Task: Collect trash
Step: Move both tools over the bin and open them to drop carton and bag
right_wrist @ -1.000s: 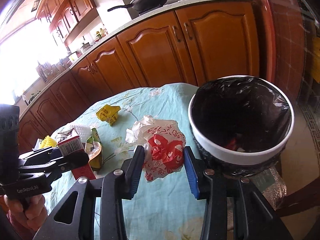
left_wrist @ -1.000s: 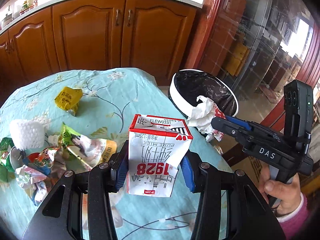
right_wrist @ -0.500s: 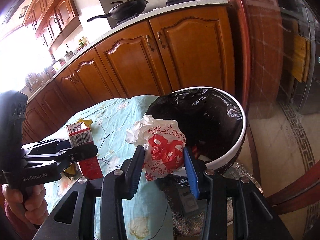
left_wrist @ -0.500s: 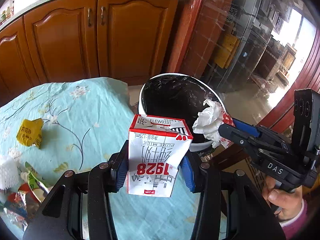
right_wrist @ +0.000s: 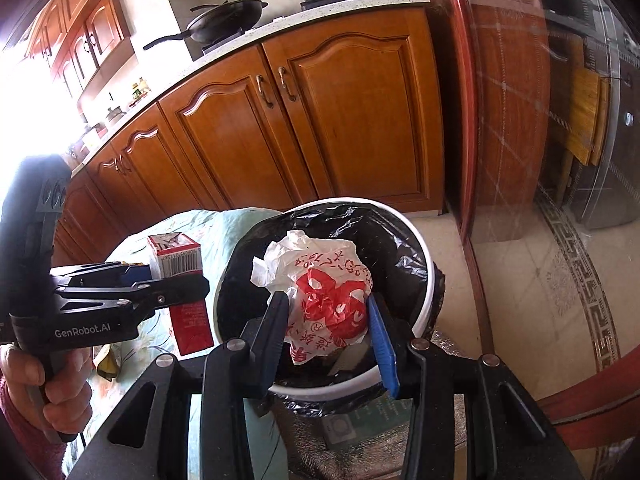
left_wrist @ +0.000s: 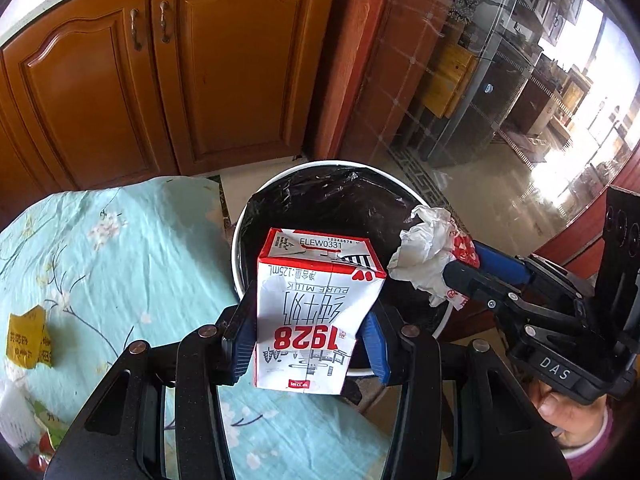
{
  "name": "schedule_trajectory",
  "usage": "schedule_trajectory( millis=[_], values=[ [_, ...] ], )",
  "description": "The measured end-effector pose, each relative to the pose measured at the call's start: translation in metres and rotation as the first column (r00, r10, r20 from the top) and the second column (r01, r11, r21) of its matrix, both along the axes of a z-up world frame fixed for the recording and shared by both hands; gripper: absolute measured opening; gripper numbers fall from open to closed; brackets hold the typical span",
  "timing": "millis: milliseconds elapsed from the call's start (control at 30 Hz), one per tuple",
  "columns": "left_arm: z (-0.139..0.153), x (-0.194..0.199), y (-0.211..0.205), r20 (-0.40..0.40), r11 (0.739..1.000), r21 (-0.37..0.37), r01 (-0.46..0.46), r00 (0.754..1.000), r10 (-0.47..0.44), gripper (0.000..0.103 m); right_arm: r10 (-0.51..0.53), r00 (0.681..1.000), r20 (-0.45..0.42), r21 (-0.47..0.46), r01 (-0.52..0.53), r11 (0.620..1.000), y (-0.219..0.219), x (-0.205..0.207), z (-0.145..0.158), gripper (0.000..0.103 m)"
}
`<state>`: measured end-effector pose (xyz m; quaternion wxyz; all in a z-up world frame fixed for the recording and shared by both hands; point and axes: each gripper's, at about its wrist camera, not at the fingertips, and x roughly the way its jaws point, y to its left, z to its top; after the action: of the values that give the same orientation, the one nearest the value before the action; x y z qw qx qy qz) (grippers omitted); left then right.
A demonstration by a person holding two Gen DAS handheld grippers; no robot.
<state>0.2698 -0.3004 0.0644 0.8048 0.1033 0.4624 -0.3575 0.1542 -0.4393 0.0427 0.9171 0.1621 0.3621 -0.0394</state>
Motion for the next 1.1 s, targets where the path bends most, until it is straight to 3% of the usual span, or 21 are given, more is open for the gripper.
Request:
schedule_trajectory(
  millis=[267, 467, 700, 867, 1100],
  values=[
    [-0.008, 0.008, -0.016, -0.008, 0.999, 0.035, 0.012, 1.000, -0.012, 0.045, -0.002, 1.000, -0.012, 0.003, 0.002, 1.000, -0.010, 0.007, -0.002, 0.042],
    [-0.013, 0.011, -0.013, -0.044, 1.000, 0.029, 0.013, 0.999, -0.012, 0.048, -0.002, 1.000, -0.013, 0.044, 0.003, 0.999, -0.018, 0.010, -0.004, 0.052],
    [-0.013, 0.011, -0.004, -0.051, 1.000, -0.001, -0.016, 0.999, 0.016, 0.052, -0.017, 1.000, -0.005, 0.049, 0.017, 0.999, -0.019, 0.004, -0.004, 0.052],
    [-0.009, 0.000, 0.024, -0.050, 0.997, -0.050, -0.052, 0.998, 0.049, 0.052, -0.019, 1.000, 0.006, 0.058, 0.018, 0.998, -0.015, -0.001, -0.002, 0.052],
    [-0.009, -0.028, 0.094, -0.015, 0.974, -0.133, -0.181, 0.983, 0.181, 0.052, 0.004, 0.999, 0.044, 0.096, -0.009, 0.995, 0.009, -0.016, -0.002, 0.054]
  ],
)
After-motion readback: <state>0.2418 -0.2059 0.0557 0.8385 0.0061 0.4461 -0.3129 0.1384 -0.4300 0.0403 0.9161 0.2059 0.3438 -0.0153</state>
